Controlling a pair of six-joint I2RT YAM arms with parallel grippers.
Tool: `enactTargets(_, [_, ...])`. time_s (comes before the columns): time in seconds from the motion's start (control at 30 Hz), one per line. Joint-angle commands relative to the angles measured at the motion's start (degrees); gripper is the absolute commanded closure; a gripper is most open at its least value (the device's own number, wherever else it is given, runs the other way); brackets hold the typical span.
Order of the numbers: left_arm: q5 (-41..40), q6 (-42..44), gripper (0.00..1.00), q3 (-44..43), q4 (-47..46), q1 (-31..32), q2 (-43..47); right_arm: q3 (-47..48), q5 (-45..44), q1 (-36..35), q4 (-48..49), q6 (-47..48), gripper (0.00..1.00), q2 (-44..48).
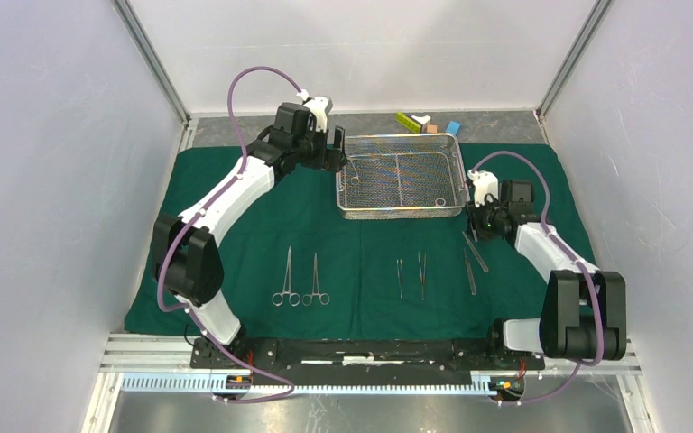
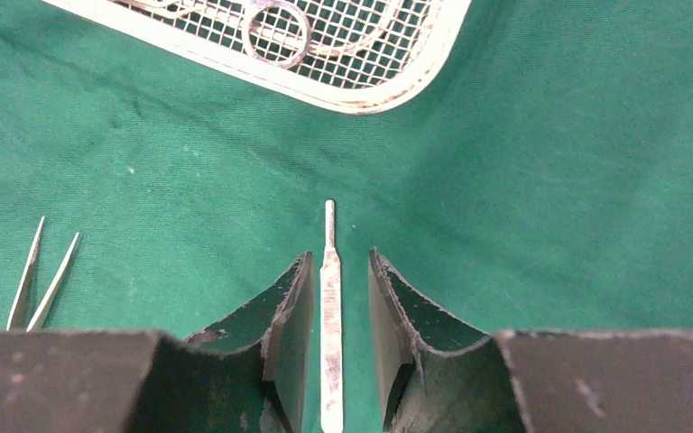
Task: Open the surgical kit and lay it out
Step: Place the medical item in the surgical kit, then adjust the medical item in the surgical kit.
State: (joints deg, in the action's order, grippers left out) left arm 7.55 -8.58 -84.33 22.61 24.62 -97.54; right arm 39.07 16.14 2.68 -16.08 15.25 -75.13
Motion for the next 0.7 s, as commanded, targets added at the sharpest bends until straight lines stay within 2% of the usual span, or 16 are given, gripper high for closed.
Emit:
enactTargets(0.0, [-0.25,2.38,0.06,-0.54,-1.97,0.18,0.91,1.02,2.08,-0.56,3.71,3.65,0.66,-4.08])
enactTargets(0.67, [-0.35,3.02,0.05,-0.18,-1.91,0.18,1.21,1.75,1.38,-2.03,5.81,7.56,0.7,-10.04])
